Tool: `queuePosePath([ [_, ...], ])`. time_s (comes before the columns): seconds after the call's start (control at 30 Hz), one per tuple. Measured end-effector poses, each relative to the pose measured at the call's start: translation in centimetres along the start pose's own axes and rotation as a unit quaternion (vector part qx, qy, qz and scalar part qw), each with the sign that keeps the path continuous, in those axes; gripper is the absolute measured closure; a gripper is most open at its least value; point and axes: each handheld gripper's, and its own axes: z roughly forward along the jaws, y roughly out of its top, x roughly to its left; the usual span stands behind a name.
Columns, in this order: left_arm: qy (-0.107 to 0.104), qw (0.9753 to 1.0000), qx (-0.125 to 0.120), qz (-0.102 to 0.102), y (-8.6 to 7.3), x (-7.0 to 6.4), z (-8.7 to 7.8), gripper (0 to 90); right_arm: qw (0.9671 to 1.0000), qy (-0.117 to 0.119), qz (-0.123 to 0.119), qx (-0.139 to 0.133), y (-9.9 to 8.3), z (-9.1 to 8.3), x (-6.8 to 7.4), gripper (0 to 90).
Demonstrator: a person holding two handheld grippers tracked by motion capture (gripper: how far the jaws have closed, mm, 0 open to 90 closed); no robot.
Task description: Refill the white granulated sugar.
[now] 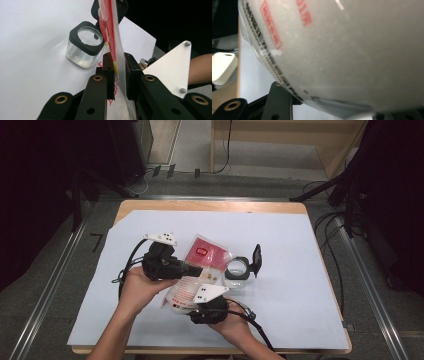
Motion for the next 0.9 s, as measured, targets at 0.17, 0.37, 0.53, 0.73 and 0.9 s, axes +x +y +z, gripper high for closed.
queuePosePath([
  [0.17, -0.010, 0.9999, -0.007, 0.008, -0.2, 0.0, 0.7, 79.1, 0.9995, 0.028, 0.016, -0.002, 0.4, -0.2, 0.2, 53.7],
  [0.37, -0.014, 0.9996, -0.013, -0.021, -0.4, 0.2, 1.8, 77.9, 0.9990, 0.038, 0.024, 0.001, 0.8, -0.3, 0.5, 54.0],
  [0.53, -0.008, 0.9990, -0.007, -0.044, -0.3, 0.1, 2.5, 77.4, 0.9989, 0.038, 0.027, 0.004, 1.1, -0.2, 0.8, 53.1],
  [0.73, 0.003, 0.9979, 0.008, -0.065, -0.1, 0.1, 3.1, 74.9, 0.9995, 0.026, 0.015, 0.012, 1.1, 0.2, 1.5, 53.3],
  [0.9, -0.008, 0.9943, 0.012, -0.106, 0.1, 0.5, 3.3, 69.5, 0.9989, 0.036, 0.029, 0.013, 1.0, 0.1, 1.4, 59.3],
])
